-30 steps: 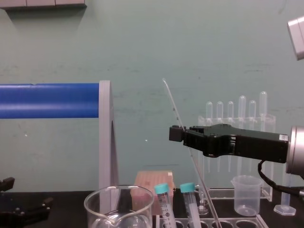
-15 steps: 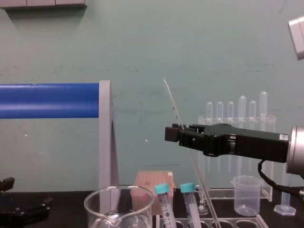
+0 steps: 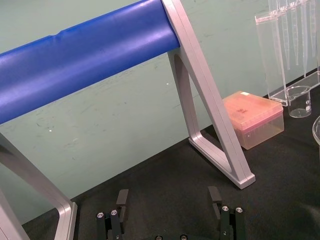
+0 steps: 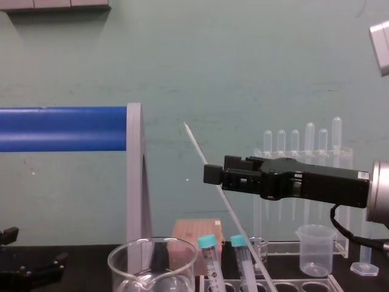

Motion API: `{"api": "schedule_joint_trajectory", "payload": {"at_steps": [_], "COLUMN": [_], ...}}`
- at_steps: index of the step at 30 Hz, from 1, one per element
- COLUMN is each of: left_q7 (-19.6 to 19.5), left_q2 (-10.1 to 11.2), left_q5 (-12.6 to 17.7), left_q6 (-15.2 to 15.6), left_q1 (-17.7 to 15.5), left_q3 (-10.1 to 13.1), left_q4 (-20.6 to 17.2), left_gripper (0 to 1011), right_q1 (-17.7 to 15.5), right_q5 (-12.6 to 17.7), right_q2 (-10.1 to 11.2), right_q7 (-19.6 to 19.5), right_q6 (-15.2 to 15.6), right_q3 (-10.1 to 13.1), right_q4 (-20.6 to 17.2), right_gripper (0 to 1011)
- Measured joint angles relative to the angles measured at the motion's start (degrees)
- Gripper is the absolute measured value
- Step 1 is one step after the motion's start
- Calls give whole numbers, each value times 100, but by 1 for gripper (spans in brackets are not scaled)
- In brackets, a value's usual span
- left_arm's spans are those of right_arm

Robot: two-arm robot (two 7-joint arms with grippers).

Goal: Hold the thermometer with one hand and immerse one end into the beaker, then reinsert it into the test tube rack.

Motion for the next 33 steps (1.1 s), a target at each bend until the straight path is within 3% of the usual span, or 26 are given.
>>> {"api": "schedule_joint_trajectory", "payload": {"at_steps": [4, 7, 8, 14, 17, 19, 20, 24, 27, 33], "left_q7": [0, 0, 0, 0, 0, 0, 0, 0, 0, 0], "left_q2": [0, 0, 0, 0, 0, 0, 0, 0, 0, 0], "left_q5": [0, 0, 0, 0, 0, 0, 0, 0, 0, 0], "left_q6": [0, 0, 0, 0, 0, 0, 0, 0, 0, 0], "left_q1": [0, 0, 0, 0, 0, 0, 0, 0, 0, 0], "left_q3": [0, 0, 0, 0, 0, 0, 0, 0, 0, 0], "left_q4": [0, 0, 0, 0, 0, 0, 0, 0, 0, 0], "left_gripper": [1008, 1008, 1008, 1008, 1008, 1008, 1008, 1008, 1008, 1008], "right_q1": [-5, -13, -33, -306, -626, -759, -876, -1093, -1179, -1210], "right_q5": [26, 81, 107, -12, -469, -659, -819, -1056, -1137, -1238], "right_q2": [-3, -5, 3, 188, 445, 538, 612, 684, 667, 569], "right_q7": [-19, -125, -276, -1251, -2180, -2520, -2796, -3160, -3244, -3284], "right_q6": [-2, -53, -102, -153, 190, 465, 770, 1399, 1658, 1735], "right_q3": [40, 172, 310, 844, 995, 996, 967, 852, 803, 803], "right_q4": [-16, -84, -163, -532, -786, -864, -925, -964, -944, -870], "right_gripper": [893, 938, 990, 1003, 1002, 1003, 1003, 1003, 1003, 1003]}}
